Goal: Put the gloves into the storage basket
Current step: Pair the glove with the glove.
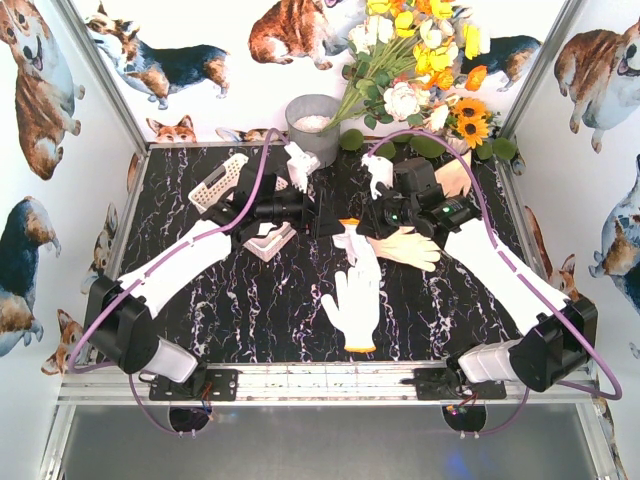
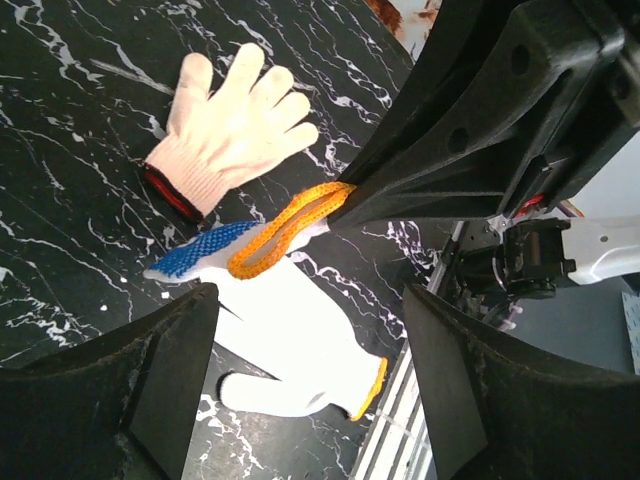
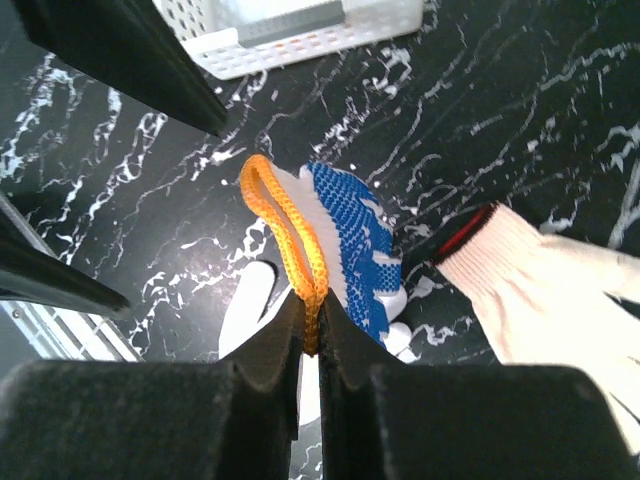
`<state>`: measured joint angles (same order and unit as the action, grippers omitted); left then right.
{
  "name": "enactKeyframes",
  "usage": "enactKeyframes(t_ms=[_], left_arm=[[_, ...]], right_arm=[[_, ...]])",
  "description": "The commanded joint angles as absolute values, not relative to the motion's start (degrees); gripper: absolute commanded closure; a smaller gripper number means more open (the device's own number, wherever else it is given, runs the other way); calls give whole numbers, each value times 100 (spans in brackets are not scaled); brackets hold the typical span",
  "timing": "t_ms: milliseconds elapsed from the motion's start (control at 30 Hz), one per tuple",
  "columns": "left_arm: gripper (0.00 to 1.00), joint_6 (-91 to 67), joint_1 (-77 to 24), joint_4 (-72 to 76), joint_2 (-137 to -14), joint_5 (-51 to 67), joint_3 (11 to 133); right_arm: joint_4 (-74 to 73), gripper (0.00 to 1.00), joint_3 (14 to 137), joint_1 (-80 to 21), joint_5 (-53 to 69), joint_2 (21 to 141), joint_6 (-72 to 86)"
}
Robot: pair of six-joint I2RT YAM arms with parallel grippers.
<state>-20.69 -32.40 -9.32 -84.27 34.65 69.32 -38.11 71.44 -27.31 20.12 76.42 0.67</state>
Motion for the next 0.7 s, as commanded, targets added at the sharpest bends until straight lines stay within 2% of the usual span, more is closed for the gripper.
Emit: enactKeyframes(t_ms=[0, 233, 333, 467, 600, 667], left_arm=[[31, -2119, -3223, -625, -8457, 3789, 6921], [34, -1884, -3217, -803, -8828, 3597, 7295], [40, -1722, -3217, -919, -8915, 3402, 7501], [56, -1514, -3208, -959, -8964, 3223, 7667], [83, -1290, -3201, -1123, -9047, 3049, 7818], [91, -1214, -3206, -1219, -9107, 2984, 7887]], right_arm=[[-3123, 100, 7145, -2725, 2634, 7365, -218], [-2921, 100, 7344, -2727, 2708, 7506, -1178], [-3128, 100, 7655, -2708, 2856, 7765, -1538], [-3414, 100, 8039, -2665, 2856, 8102, -1932], [-3415, 100, 8147, -2586, 2871, 8238, -2180], [-3389, 100, 8133, -2567, 2813, 8259, -2242]])
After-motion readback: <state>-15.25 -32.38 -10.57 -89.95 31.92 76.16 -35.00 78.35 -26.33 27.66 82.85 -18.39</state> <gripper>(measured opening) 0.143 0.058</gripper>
